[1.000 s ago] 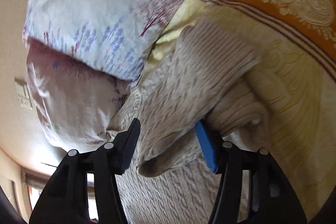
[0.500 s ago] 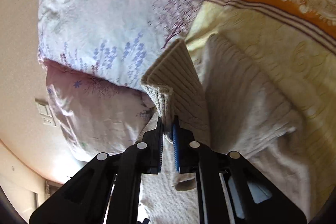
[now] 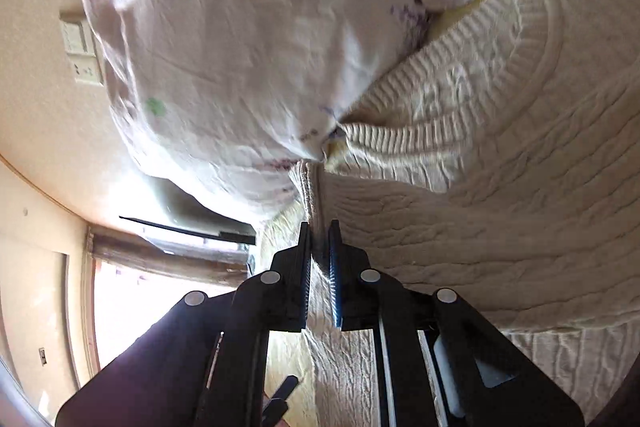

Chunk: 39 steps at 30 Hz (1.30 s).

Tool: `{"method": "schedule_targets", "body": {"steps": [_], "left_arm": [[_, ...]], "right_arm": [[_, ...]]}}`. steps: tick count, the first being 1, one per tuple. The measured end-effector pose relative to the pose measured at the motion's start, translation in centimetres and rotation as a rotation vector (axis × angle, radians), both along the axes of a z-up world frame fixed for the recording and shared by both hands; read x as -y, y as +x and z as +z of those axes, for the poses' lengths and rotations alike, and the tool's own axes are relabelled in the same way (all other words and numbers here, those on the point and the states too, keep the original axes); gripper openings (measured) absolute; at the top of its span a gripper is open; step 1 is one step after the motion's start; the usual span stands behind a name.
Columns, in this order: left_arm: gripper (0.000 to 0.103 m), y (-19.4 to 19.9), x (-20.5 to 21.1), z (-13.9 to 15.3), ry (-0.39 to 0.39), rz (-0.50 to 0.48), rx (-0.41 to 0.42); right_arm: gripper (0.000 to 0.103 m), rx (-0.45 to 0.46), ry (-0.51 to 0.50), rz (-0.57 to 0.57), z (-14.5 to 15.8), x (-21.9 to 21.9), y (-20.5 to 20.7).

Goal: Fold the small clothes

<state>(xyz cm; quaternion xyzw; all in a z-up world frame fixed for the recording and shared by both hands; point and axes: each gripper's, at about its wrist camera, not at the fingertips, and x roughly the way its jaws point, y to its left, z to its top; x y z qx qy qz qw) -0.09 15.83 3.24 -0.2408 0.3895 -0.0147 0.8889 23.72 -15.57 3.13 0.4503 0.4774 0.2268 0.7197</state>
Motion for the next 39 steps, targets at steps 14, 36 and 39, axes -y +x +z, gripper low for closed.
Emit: {"method": "schedule_targets", "body": {"steps": [14,36,39], "left_arm": [[0.101,-0.7,-6.6,0.0,-0.009,0.162,-0.019],[0.101,4.8,-13.8,-2.4,-0.316,0.292,-0.047],[0.097,5.2,-15.1,-3.8,-0.429,0.345,-0.039]], "right_arm": [[0.009,-0.085,-0.1,0.067,-3.6,-4.6,-0.5],[0.086,0.079,-0.385,0.355,0.9,-10.0,-5.1],[0.086,0.029,-0.373,0.324,0.1,-8.4,-6.2]]}}
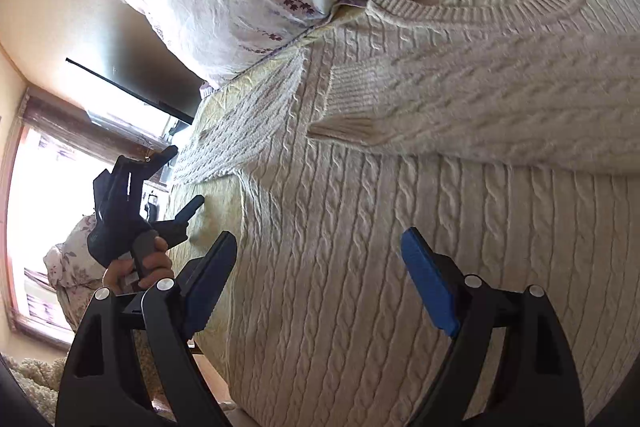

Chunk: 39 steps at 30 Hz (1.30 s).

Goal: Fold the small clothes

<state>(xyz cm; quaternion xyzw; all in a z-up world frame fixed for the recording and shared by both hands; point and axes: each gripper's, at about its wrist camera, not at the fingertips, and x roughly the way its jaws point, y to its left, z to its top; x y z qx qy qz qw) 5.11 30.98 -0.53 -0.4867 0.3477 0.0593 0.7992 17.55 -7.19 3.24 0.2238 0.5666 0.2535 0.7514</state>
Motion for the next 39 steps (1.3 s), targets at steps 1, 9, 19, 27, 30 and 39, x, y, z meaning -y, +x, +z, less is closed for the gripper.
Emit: {"method": "schedule_targets", "body": {"steps": [1,9,19,27,30,39], "left_arm": [[0.095,-0.1,-0.4,-0.1,-0.024,0.036,0.02],[0.051,0.2,-5.1,-2.0,-0.201,0.256,0.04],[0.019,0.6,-9.0,-4.1,-0.33,0.362,0.056],[0.012,-0.7,-11.3,-5.3,-0.417,0.447,0.101],[0.006,-0.2,-11.3,-4.4,-0.388,0.414,0.105],[0.006,2.9,-6.9,3.0,-0.31,0.174,0.314]], "right_arm": [[0.086,-0.007,-0.004,-0.015,-0.1,0.5,-0.3],[0.086,0.002,-0.031,-0.125,1.5,5.6,-2.3],[0.087,0.003,-0.044,-0.192,2.2,8.5,-4.0],[0.087,0.003,-0.04,-0.188,2.4,9.4,-4.7],[0.087,0.001,-0.036,-0.196,2.3,9.7,-4.8],[0.087,-0.002,-0.015,-0.212,2.2,10.5,-5.4]]}}
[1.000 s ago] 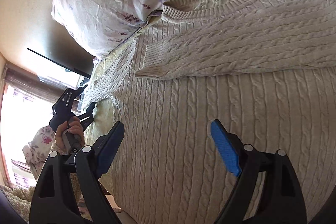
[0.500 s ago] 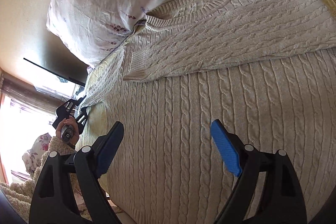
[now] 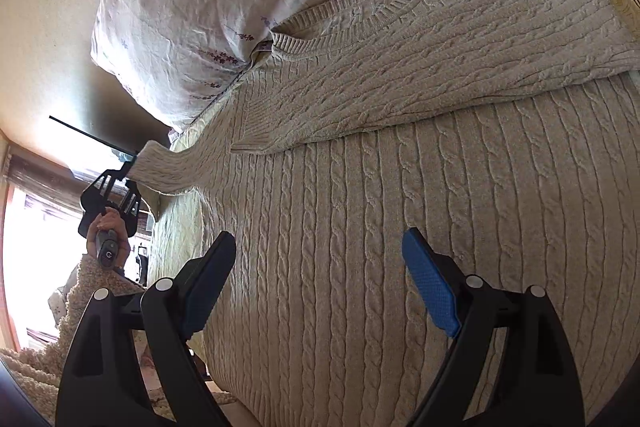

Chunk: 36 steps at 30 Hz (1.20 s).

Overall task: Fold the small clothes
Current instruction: 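Fold the held sleeve across the sweater body and open the left tool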

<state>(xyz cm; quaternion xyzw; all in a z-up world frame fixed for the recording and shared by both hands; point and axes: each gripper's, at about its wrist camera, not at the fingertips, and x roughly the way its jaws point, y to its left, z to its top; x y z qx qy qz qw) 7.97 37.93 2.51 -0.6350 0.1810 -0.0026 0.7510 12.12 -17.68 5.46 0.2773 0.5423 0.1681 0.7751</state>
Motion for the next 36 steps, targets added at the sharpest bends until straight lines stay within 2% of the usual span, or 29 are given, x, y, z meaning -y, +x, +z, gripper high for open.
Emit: {"method": "schedule_targets", "body": {"steps": [6,11,15,19,22,23,24,25,26,28,29,34,36], "left_arm": [[0.006,1.7,7.1,3.5,-0.018,-0.131,0.139],[0.006,3.1,15.0,3.8,-0.027,-0.289,0.152],[0.006,4.1,21.2,2.2,0.027,-0.374,0.091],[0.007,4.3,25.4,-0.9,0.101,-0.379,-0.01],[0.016,4.3,27.5,-3.3,0.121,-0.384,-0.091],[0.019,4.3,28.0,-4.0,0.127,-0.389,-0.121],[0.03,4.4,28.3,-4.5,0.129,-0.403,-0.148],[0.037,4.6,28.4,-4.7,0.127,-0.416,-0.159],[0.038,4.6,28.4,-4.7,0.122,-0.422,-0.15],[0.058,4.3,27.7,-4.0,0.113,-0.432,-0.127],[0.061,4.0,27.0,-3.7,0.106,-0.431,-0.119],[0.062,3.4,21.4,-3.3,0.056,-0.335,-0.125],[0.058,3.3,19.1,-3.7,0.041,-0.276,-0.151]], "right_arm": [[0.087,0.003,0.011,-0.014,0.2,0.7,-0.4],[0.088,0.001,0.016,-0.034,0.4,1.5,-0.8],[0.088,-0.005,0.019,-0.051,0.3,2.1,-1.4],[0.088,-0.01,0.017,-0.074,0.3,3.2,-2.4],[0.088,-0.015,0.015,-0.1,0.3,4.2,-3.2],[0.088,-0.017,0.014,-0.109,0.2,4.6,-3.5],[0.088,-0.021,0.014,-0.118,0.2,5.0,-3.7],[0.088,-0.025,0.014,-0.126,0.1,5.3,-3.9],[0.088,-0.028,0.014,-0.134,0.0,5.6,-4.1],[0.088,-0.034,0.014,-0.143,-0.1,6.0,-4.1],[0.088,-0.036,0.015,-0.145,-0.2,6.1,-4.1],[0.088,-0.036,0.018,-0.128,-0.2,5.6,-3.5],[0.088,-0.038,0.02,-0.113,-0.2,5.2,-3.2]]}}
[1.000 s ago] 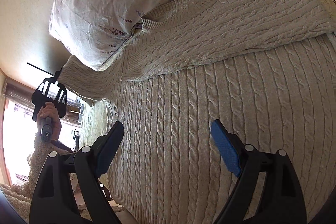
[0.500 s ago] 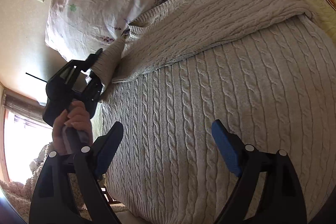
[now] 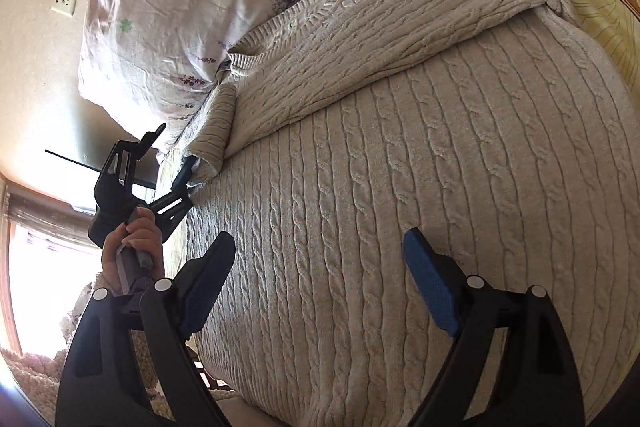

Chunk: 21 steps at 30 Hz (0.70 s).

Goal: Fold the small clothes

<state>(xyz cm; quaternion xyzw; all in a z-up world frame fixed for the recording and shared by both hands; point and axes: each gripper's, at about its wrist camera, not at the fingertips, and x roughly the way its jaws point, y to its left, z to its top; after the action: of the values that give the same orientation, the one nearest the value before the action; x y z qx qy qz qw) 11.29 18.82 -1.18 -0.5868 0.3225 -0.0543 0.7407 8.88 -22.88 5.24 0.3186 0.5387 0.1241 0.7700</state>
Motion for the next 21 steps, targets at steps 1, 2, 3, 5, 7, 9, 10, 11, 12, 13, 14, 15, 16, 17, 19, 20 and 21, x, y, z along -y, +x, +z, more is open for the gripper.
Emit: {"method": "schedule_targets", "body": {"steps": [1,2,3,5,7,9,10,11,12,13,14,15,16,17,19,20,21], "left_arm": [[0.055,-0.1,-1.0,-0.3,-0.015,0.029,-0.008],[0.054,-0.1,-1.8,-0.5,-0.027,0.053,-0.016],[0.05,0.0,-2.4,-0.7,-0.041,0.069,-0.023],[0.041,0.4,-2.9,-1.1,-0.067,0.077,-0.033],[0.02,0.7,-2.8,-1.4,-0.084,0.067,-0.027],[0.007,1.2,-2.3,-1.6,-0.109,0.042,-0.011],[0.007,1.4,-1.7,-1.4,-0.121,0.035,0.001],[0.007,1.6,-1.2,-1.2,-0.133,0.026,0.018],[0.008,1.9,-0.6,-0.9,-0.151,0.011,0.04],[0.008,2.2,0.3,-0.6,-0.165,-0.007,0.06],[0.007,2.5,1.1,-0.2,-0.176,-0.028,0.081],[0.007,3.0,2.1,0.4,-0.181,-0.054,0.104],[0.007,3.5,3.2,1.0,-0.182,-0.081,0.126],[0.007,4.0,4.4,1.6,-0.18,-0.113,0.148],[0.007,5.0,7.2,2.9,-0.154,-0.192,0.186],[0.007,5.5,8.7,3.5,-0.134,-0.231,0.2],[0.007,5.9,10.3,4.0,-0.111,-0.269,0.211]], "right_arm": [[0.088,0.0,0.001,0.008,0.0,-0.2,0.1],[0.088,0.0,0.001,0.016,0.0,-0.4,0.2],[0.088,0.0,0.001,0.022,0.0,-0.5,0.3],[0.088,-0.001,0.002,0.03,0.0,-0.7,0.4],[0.088,-0.002,0.003,0.032,0.0,-0.5,0.4],[0.088,-0.002,0.004,0.027,0.1,-0.3,0.3],[0.088,-0.003,0.006,0.024,0.1,-0.1,0.2],[0.088,-0.003,0.006,0.021,0.1,0.1,0.1],[0.088,-0.002,0.005,0.017,0.1,0.3,0.0],[0.088,-0.002,0.006,0.013,0.1,0.6,-0.1],[0.088,-0.001,0.007,0.009,0.1,0.8,-0.3],[0.088,-0.001,0.006,0.005,0.1,1.0,-0.4],[0.088,0.001,0.007,0.002,0.2,1.3,-0.5],[0.088,0.002,0.006,0.0,0.2,1.6,-0.8],[0.088,0.005,0.001,-0.007,0.3,2.1,-1.2],[0.088,0.007,0.0,-0.011,0.3,2.4,-1.4],[0.088,0.009,-0.001,-0.016,0.4,2.7,-1.7]]}}
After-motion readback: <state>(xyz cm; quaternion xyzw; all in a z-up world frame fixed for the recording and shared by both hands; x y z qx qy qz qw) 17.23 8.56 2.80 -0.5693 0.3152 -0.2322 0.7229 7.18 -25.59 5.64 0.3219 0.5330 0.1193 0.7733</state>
